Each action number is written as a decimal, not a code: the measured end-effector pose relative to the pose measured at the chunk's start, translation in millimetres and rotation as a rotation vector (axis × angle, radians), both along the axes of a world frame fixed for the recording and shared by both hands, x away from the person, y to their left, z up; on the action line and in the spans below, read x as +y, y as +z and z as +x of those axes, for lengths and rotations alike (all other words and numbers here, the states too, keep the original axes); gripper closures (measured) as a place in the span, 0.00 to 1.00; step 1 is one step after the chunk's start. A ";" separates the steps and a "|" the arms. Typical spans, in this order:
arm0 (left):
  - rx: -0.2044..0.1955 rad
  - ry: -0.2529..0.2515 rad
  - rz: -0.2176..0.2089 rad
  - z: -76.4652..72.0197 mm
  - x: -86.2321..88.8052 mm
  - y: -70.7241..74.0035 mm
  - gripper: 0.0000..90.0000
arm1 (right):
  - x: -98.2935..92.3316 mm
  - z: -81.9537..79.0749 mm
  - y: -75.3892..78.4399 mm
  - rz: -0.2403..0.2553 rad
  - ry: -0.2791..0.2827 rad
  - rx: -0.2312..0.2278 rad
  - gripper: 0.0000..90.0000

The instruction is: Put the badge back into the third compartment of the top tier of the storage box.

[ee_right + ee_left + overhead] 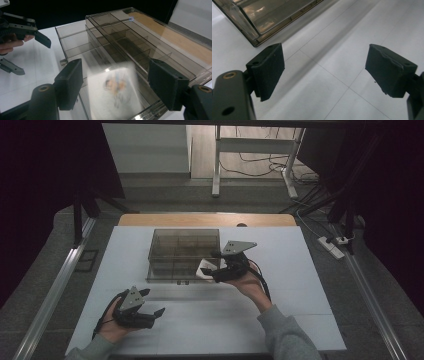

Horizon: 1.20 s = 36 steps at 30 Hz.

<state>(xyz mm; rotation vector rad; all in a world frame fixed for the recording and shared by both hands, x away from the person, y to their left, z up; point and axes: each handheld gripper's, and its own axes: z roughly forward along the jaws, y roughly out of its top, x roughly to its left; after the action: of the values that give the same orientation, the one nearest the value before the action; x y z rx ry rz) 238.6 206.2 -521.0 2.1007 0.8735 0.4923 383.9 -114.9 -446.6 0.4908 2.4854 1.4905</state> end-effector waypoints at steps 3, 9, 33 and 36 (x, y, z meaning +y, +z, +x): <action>0.000 0.001 -0.001 0.0 0.1 0.0 0.17 | -1.3 -0.1 0.2 0.000 -0.006 0.001 0.31; -0.001 0.002 -0.001 -0.2 0.0 0.2 0.17 | -8.6 -1.5 2.4 -0.001 -0.014 0.015 0.31; 0.002 0.010 -0.008 0.4 0.6 0.2 0.17 | -85.3 -29.9 -11.4 -0.012 -0.147 0.021 0.33; 0.003 0.009 -0.007 0.4 0.5 0.1 0.17 | -90.4 -34.6 -15.4 -0.015 -0.155 0.022 0.33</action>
<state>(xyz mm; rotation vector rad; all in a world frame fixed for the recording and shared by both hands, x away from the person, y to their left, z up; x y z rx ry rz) 239.0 206.7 -520.9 2.0924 0.8857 0.4903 349.3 -205.3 -462.0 0.6840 2.4103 1.4141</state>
